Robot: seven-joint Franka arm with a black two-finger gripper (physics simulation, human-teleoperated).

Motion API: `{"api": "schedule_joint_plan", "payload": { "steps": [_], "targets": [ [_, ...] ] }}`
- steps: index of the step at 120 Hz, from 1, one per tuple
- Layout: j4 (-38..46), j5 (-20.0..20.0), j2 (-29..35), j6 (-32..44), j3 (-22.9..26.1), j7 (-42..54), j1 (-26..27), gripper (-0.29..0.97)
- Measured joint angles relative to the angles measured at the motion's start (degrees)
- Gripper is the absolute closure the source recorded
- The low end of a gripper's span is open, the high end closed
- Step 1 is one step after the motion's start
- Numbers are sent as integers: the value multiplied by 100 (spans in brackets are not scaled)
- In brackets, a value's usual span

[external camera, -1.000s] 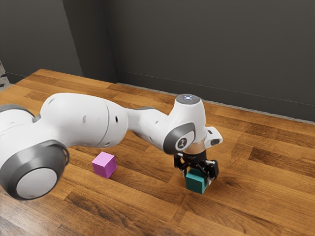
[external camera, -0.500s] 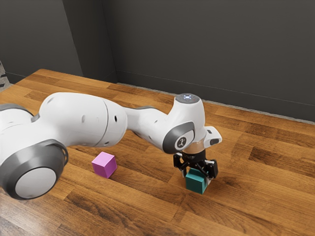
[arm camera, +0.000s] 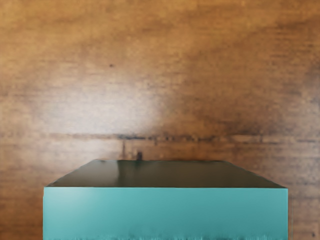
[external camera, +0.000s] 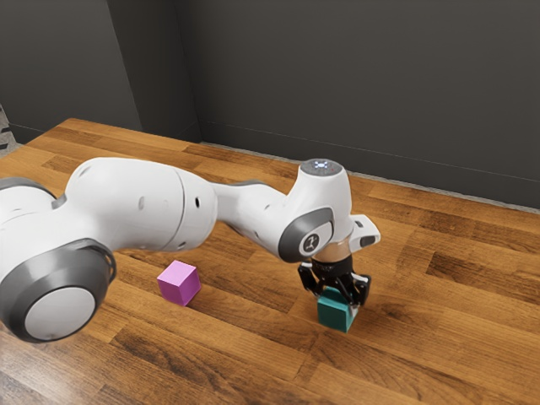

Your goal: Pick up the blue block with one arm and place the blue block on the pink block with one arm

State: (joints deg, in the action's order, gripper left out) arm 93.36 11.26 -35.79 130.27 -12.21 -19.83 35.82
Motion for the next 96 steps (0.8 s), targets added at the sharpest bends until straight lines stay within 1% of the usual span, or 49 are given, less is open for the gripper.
{"api": "schedule_joint_plan", "payload": {
  "steps": [23,40,58,73,83,96],
  "targets": [
    [61,-14,208,-28,-25,-30,-8,33],
    [463,-99,874,-172,-388,-49,34,34],
    [1799,-462,2354,-308,-697,-79,33,33],
    [3013,-955,3581,-360,-926,-158,7,33],
    [3582,-1239,4174,-379,-1010,-237,-97,33],
    [4207,-1606,4869,-396,-1098,-366,9,34]
  ]
}}
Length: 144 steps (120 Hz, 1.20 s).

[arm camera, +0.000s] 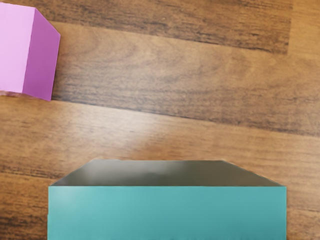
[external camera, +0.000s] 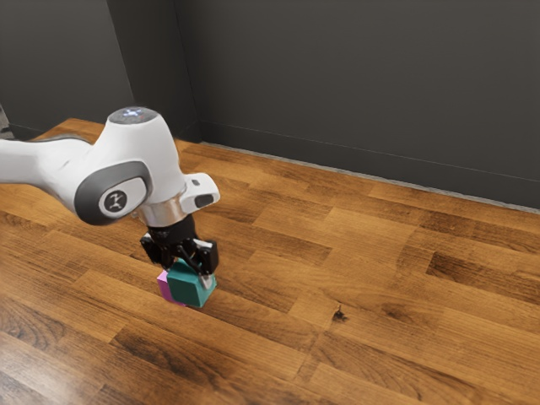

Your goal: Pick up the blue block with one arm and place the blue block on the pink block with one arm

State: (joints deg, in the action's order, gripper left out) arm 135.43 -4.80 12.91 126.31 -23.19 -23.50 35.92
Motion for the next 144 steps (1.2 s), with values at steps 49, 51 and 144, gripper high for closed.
{"api": "schedule_joint_plan", "payload": {
  "steps": [49,51,144],
  "targets": [
    [66,-1316,-151,408,-844,210,-48,35],
    [51,-1322,-185,440,-903,227,-52,36],
    [-293,200,-953,777,-1332,2480,-118,36]
  ]
}}
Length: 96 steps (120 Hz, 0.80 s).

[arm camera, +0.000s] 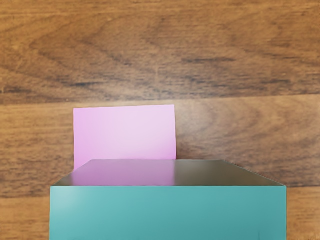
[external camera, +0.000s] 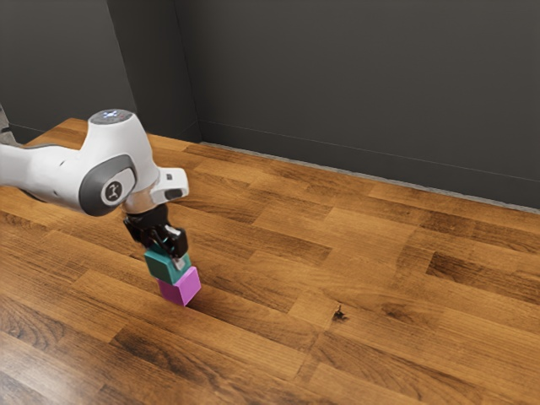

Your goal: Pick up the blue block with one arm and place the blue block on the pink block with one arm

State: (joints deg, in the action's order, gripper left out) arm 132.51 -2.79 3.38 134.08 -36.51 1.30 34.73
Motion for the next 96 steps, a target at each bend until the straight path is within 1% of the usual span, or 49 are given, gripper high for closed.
{"api": "schedule_joint_plan", "payload": {
  "steps": [22,37,47,63,78,89,96],
  "targets": [
    [-14,113,-26,21,-157,478,40,36],
    [-248,189,-273,42,-198,743,-179,36],
    [-390,329,-415,47,-216,915,-324,36],
    [-377,612,-417,5,-217,1094,-477,36],
    [-382,869,-402,-67,-218,1160,-528,36],
    [-419,1064,-529,-97,-189,1176,-557,36],
    [-465,1163,-636,-109,-170,1187,-473,36]
  ]
}}
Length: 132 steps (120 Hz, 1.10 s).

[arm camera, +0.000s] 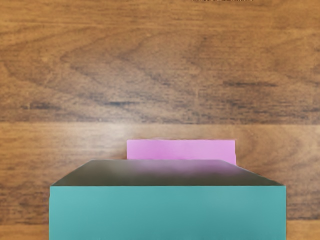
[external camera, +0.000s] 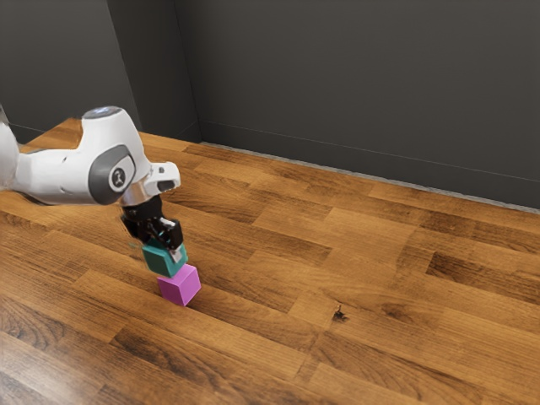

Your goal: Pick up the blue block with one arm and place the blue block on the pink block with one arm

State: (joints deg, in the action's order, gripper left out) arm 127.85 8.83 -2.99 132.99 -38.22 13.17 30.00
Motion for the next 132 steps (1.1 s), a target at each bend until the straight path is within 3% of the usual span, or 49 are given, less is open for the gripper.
{"api": "schedule_joint_plan", "payload": {
  "steps": [19,132],
  "targets": [
    [-136,239,-249,-32,22,40,401,36],
    [-122,484,-358,-42,-6,590,221,38]
  ]
}}
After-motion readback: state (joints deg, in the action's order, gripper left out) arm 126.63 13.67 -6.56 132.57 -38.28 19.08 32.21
